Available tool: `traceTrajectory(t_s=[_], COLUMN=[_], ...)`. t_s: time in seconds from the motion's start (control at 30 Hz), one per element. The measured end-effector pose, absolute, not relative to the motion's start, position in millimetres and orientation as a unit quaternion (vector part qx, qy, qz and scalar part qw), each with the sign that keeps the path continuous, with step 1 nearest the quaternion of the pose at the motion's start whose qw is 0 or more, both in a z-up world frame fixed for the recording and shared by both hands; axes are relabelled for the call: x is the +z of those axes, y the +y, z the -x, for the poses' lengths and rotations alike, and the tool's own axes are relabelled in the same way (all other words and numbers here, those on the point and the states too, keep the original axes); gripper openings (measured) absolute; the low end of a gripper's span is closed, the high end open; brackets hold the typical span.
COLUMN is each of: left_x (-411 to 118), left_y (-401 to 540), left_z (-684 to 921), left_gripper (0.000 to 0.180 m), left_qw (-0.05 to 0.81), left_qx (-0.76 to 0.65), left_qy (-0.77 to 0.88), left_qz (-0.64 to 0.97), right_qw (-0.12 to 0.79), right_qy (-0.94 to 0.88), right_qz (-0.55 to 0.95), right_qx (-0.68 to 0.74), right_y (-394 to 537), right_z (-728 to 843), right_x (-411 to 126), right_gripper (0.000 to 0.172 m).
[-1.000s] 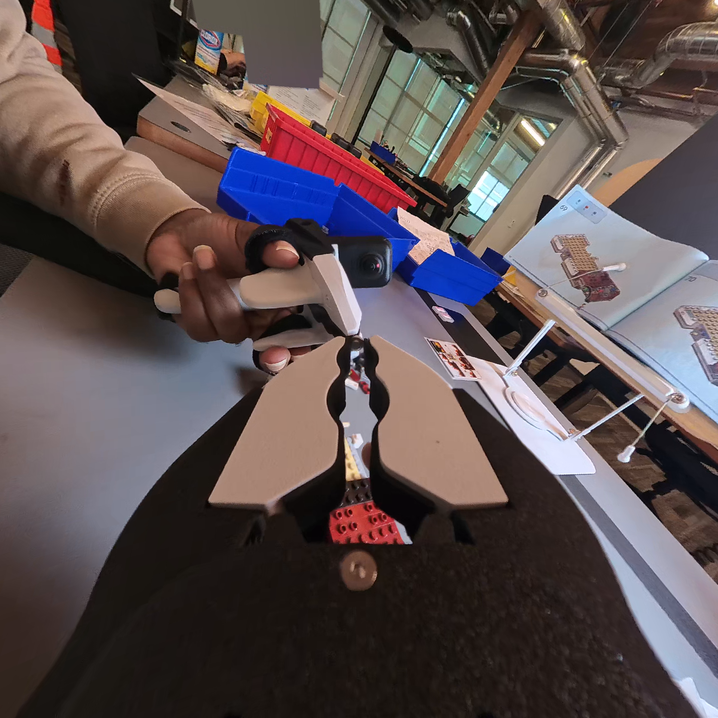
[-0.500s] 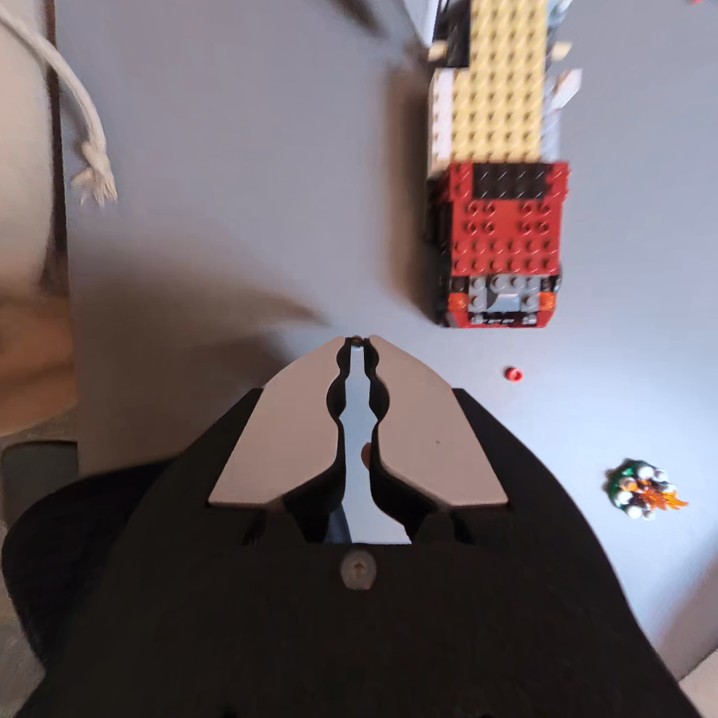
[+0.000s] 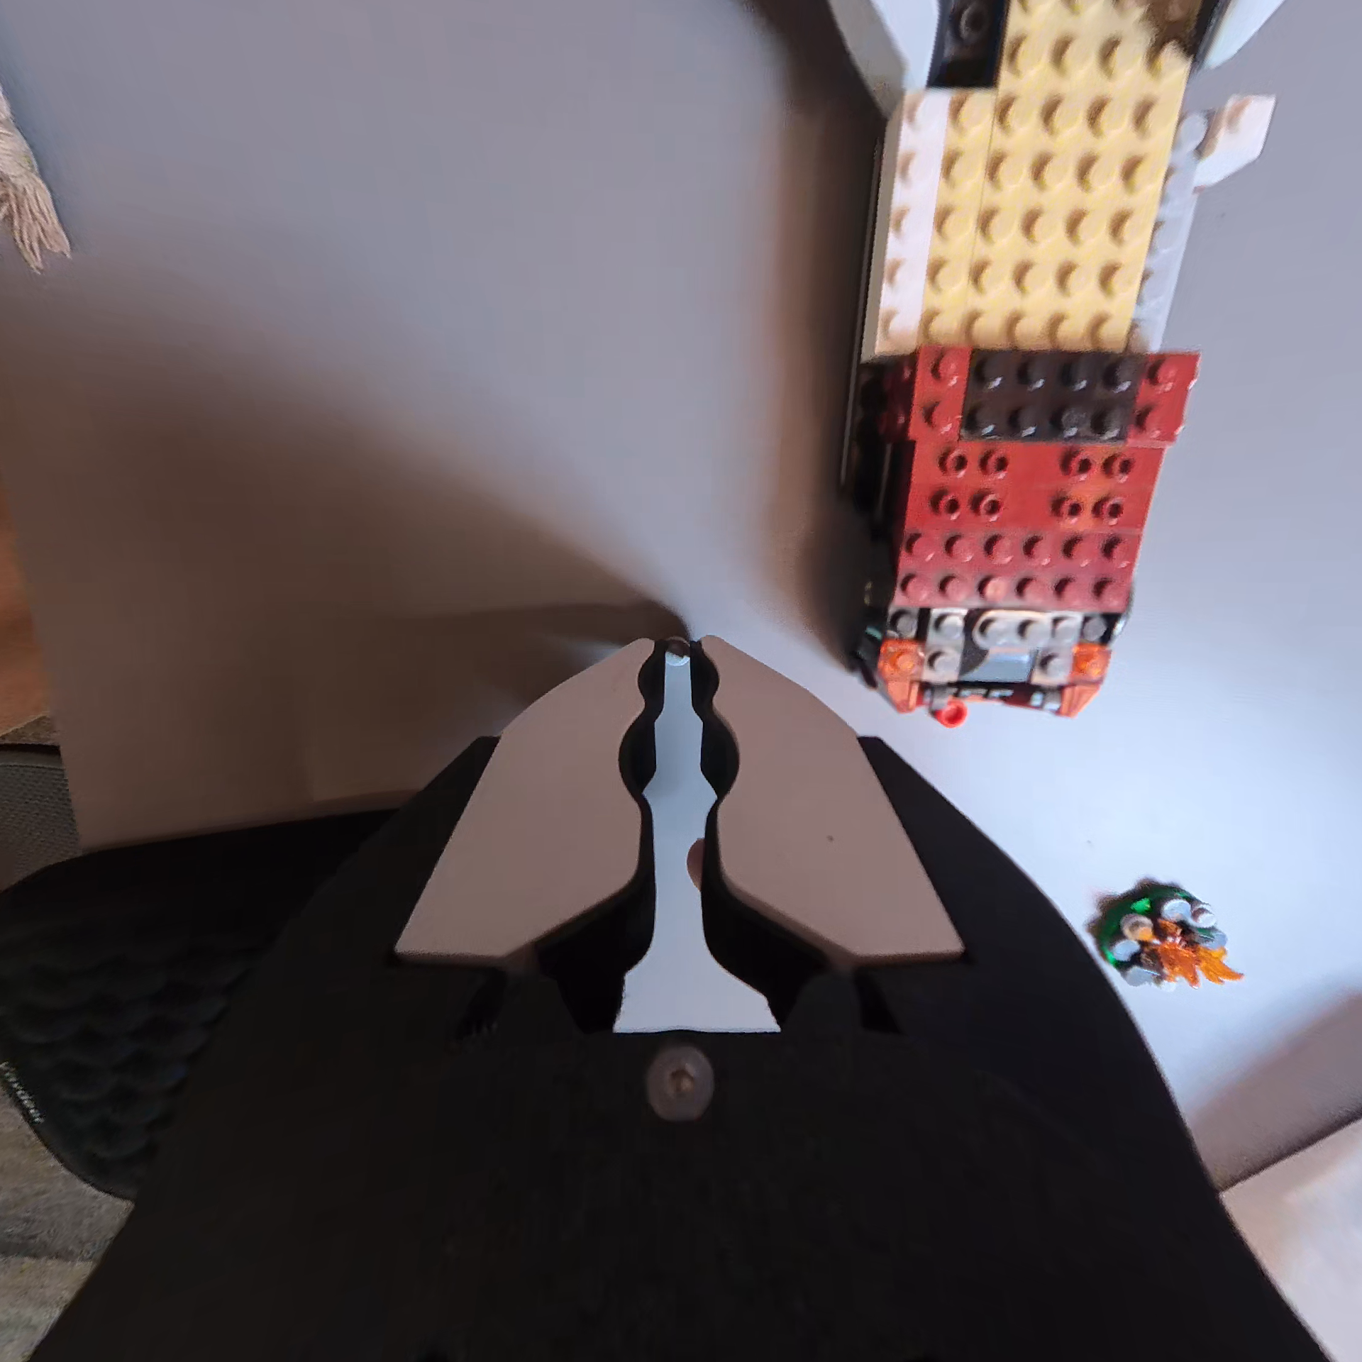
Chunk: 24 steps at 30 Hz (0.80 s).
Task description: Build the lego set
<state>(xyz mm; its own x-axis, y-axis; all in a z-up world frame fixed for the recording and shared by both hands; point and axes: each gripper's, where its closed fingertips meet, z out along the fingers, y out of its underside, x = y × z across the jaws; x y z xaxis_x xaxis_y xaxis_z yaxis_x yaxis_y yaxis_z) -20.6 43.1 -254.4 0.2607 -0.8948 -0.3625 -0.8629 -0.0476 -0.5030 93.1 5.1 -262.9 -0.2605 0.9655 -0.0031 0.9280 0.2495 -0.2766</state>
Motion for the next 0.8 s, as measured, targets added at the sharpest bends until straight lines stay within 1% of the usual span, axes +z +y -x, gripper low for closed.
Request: traceTrajectory(t_s=[0.27, 0.33, 0.4, 0.5, 0.63, 0.73, 0.8], left_x=[-255, -254, -248, -228, -202, -189, -183], left_y=[50, 50, 48, 42, 38, 49, 57], left_z=[5, 5, 4, 6, 25, 57, 79], left_gripper=[0.041, 0.042, 0.050, 0.055, 0.060, 0.060, 0.059], left_qw=[0.329, 0.336, 0.352, 0.368, 0.391, 0.420, 0.435], left_qx=[-0.019, -0.023, -0.047, -0.103, -0.158, -0.153, -0.163], left_qy=[0.600, 0.593, 0.580, 0.555, 0.518, 0.475, 0.434], left_qz=[0.729, 0.731, 0.733, 0.738, 0.744, 0.758, 0.772], right_qw=[0.085, 0.083, 0.084, 0.101, 0.160, 0.223, 0.246], right_qy=[-0.781, -0.780, -0.777, -0.771, -0.749, -0.720, -0.704], right_qz=[0.610, 0.611, 0.614, 0.617, 0.626, 0.632, 0.635], right_qx=[0.103, 0.105, 0.109, 0.118, 0.149, 0.182, 0.202], right_y=[15, 14, 14, 13, 14, 16, 16], right_z=[-92, -91, -91, -89, -85, -82, -83], right_x=[-262, -263, -262, -256, -231, -210, -206], right_gripper=[0.007, 0.011, 0.015, 0.021, 0.028, 0.031, 0.031])
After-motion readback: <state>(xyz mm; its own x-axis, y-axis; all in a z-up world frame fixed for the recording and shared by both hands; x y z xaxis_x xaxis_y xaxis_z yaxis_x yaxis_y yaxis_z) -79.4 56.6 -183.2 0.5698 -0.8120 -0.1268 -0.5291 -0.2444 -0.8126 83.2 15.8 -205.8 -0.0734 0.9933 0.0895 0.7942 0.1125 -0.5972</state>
